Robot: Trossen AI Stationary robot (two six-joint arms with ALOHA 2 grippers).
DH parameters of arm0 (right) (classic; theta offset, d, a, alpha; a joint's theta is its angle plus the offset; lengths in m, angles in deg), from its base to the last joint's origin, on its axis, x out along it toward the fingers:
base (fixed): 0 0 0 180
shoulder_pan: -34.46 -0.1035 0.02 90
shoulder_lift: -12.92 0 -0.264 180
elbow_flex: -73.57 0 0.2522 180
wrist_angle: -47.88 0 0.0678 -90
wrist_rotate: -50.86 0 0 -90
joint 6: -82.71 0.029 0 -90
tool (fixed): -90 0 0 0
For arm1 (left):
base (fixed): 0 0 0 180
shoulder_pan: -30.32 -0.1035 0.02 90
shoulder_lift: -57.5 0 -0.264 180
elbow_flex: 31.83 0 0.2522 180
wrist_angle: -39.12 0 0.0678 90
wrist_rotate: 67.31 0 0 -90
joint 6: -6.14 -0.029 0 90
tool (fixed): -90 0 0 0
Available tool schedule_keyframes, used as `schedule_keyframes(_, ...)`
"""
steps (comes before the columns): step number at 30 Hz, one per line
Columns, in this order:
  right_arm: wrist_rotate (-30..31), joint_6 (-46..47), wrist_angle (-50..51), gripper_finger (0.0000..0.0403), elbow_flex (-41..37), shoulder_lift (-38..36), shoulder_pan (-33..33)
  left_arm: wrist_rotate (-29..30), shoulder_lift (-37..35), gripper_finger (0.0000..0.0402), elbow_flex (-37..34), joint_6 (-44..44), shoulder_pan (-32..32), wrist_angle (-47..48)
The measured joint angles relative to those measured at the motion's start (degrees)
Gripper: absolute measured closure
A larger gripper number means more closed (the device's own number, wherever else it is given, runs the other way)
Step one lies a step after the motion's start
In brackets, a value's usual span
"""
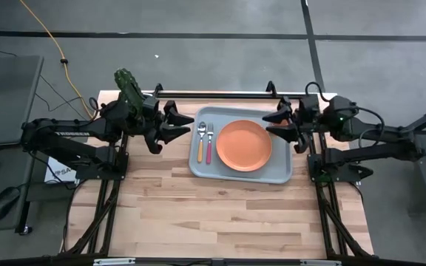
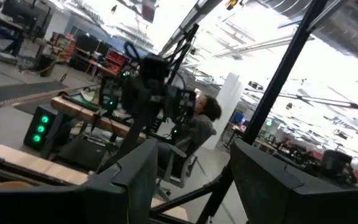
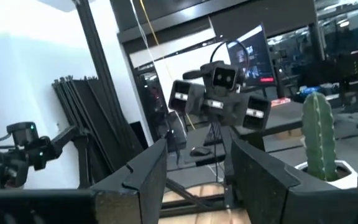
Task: Pick and place plate/cup/fork/spoon on tray
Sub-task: Return to Home Position
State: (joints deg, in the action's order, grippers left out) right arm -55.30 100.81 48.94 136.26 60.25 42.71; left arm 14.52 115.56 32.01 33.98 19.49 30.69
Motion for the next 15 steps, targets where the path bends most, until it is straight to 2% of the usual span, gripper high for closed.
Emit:
schedule_keyframes(10,-0.41,-0.75,0.92,0.028,2.03,-0.08,-0.18,0.0,0.07,0.022,0.0,-6.2,0.0,1.33)
schedule_keyframes(13,-0.41,-2.2,1.49,0.0299,2.03,-0.08,-0.18,-0.19,0.07,0.0249,0.0,-10.79,0.0,1.85)
schedule_keyframes(15,-0.43,-3.09,2.15,0.0314,2.03,-0.08,-0.18,-0.48,0.07,0.0287,0.0,-14.18,0.0,2.78)
